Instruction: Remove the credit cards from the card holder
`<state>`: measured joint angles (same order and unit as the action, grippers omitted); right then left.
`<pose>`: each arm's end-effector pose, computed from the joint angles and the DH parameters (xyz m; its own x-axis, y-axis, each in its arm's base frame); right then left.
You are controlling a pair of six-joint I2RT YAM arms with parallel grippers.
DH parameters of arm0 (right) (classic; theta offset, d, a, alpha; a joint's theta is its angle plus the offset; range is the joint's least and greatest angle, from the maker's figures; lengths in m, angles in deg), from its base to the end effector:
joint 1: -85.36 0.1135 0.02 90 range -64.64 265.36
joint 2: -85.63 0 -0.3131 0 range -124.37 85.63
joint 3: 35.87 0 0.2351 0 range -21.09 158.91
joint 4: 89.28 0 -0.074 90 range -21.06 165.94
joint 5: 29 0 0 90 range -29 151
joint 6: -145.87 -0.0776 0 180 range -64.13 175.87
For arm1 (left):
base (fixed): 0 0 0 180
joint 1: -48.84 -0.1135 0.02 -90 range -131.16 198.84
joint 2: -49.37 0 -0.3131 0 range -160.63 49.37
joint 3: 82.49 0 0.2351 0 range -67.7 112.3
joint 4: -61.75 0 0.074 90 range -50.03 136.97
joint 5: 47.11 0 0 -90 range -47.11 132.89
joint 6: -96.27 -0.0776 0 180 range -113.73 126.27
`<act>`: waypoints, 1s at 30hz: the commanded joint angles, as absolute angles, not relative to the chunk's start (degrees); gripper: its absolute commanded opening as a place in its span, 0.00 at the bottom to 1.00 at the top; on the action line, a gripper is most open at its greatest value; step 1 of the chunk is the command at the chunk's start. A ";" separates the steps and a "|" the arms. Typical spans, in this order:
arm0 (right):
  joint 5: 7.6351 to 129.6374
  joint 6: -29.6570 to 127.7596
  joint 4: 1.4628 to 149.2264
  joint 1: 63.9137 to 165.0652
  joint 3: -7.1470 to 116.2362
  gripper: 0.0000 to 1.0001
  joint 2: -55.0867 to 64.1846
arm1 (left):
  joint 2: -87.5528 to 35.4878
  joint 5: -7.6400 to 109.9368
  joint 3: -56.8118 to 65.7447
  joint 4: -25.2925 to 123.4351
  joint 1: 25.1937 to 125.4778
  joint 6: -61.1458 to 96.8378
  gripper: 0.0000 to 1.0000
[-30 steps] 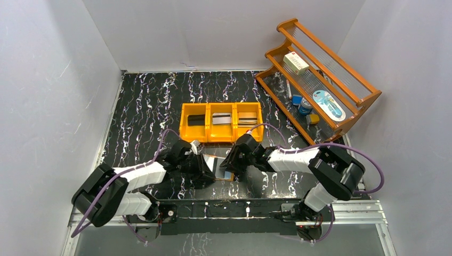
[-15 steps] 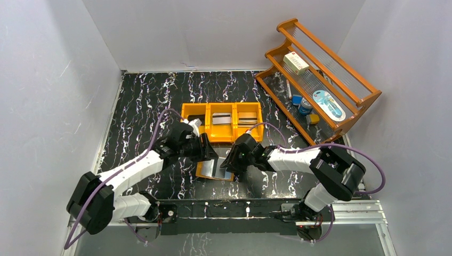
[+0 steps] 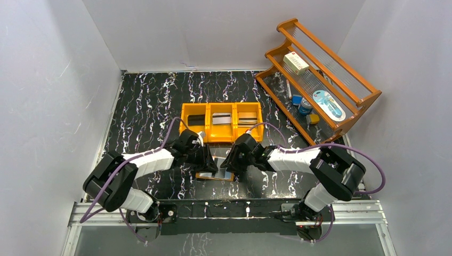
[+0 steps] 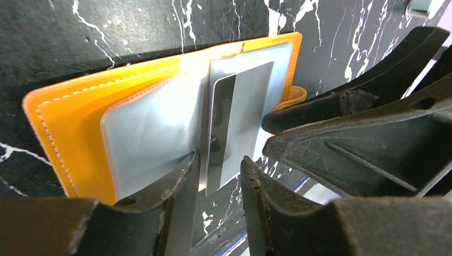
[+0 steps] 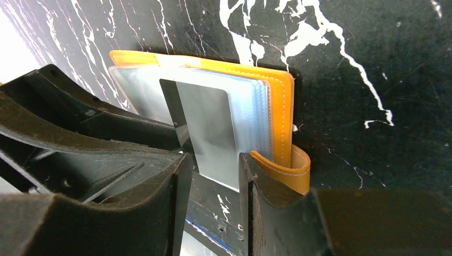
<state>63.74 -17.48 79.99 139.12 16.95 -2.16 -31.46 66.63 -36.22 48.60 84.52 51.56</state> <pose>0.1781 0.2493 0.1832 -0.9120 0.3745 -0.1673 0.1689 0.7145 0.6789 0.1940 -0.1778 0.1819 -0.9585 -0.1126 -0.2617 0.1034 0.7186 -0.6877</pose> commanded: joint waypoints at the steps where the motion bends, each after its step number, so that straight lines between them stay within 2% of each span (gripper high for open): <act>1: 61.52 -16.20 74.78 139.21 15.21 0.47 -3.67 | -31.97 71.06 -38.92 51.21 84.31 52.36 0.30; 6: 62.25 -17.70 79.74 139.23 12.59 0.47 -2.22 | -30.52 71.45 -40.23 51.71 84.34 52.69 0.21; 17: 61.32 -17.68 75.85 139.23 13.84 0.45 -2.85 | -24.53 70.90 -42.61 50.16 84.34 53.91 0.03; 23: 61.80 -17.61 75.85 139.24 14.14 0.45 -3.42 | -23.98 70.97 -42.15 51.58 84.35 55.00 0.04; 28: 61.96 -17.57 75.68 139.20 14.10 0.45 -3.27 | -26.19 70.22 -39.63 51.52 84.34 55.48 0.18; 30: 61.95 -17.53 75.68 139.19 14.14 0.45 -3.23 | -27.19 70.14 -38.80 51.28 84.37 55.40 0.21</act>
